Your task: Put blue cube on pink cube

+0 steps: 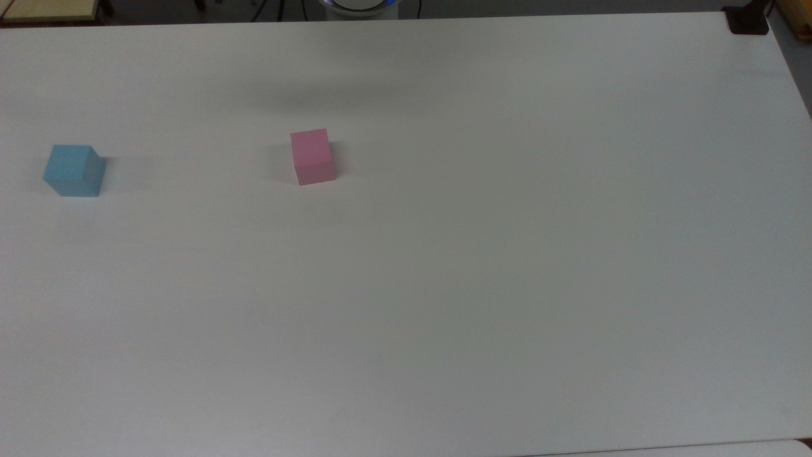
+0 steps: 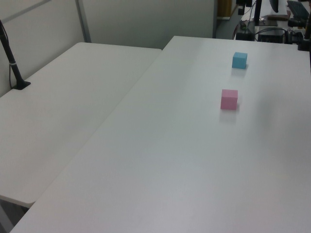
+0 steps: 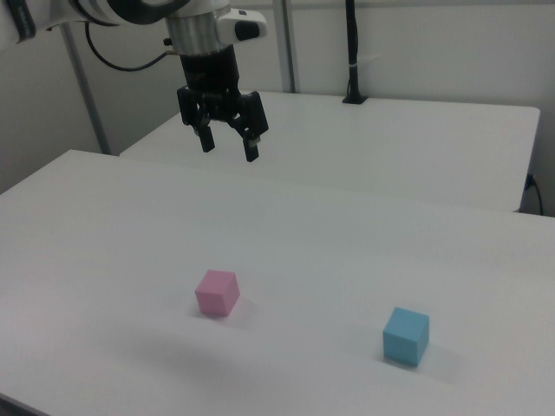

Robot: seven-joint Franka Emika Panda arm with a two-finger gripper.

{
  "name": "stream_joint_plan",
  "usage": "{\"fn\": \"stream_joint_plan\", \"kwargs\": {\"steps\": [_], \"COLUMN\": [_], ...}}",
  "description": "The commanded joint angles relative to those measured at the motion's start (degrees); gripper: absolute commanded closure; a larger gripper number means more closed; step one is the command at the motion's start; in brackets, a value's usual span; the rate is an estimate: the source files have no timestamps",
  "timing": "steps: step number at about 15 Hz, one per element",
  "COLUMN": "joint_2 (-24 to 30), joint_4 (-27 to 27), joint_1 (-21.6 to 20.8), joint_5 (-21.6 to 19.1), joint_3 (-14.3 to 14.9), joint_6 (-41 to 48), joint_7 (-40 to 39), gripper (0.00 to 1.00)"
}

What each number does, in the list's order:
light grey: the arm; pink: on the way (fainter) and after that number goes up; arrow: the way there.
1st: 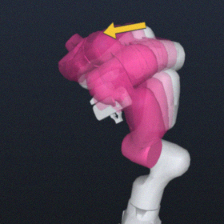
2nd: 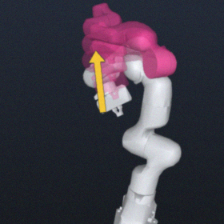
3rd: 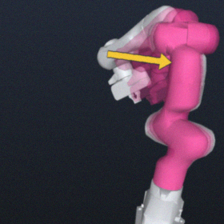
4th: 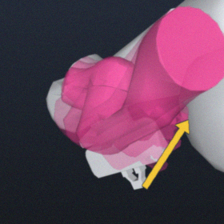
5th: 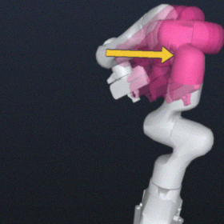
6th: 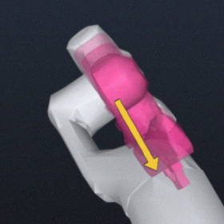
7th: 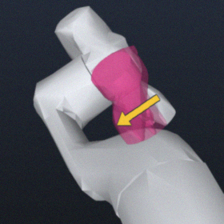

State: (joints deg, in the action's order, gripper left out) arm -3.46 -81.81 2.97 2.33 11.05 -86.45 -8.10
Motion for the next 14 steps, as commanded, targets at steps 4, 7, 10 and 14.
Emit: {"fn": "stream_joint_plan", "kwargs": {"steps": [4, 7, 10, 14], "joint_2": [-0.32, -0.5, -1.72, -1.9], "joint_4": [-1.15, -1.51, -1.51, -2.12], "joint_1": [-0.95, -1.48, -3.59, -5.35], "joint_5": [-1.27, -1.19, -0.66, -0.74], "joint_3": [-0.42, -0.68, -0.68, -0.77], "joint_6": [-2.75, -2.84, -2.93, -7.58], "joint_7": [2.73, 3.27, 6.85, 11.18], "gripper": [0.0, 0.0, 0.0, 0.0]}}
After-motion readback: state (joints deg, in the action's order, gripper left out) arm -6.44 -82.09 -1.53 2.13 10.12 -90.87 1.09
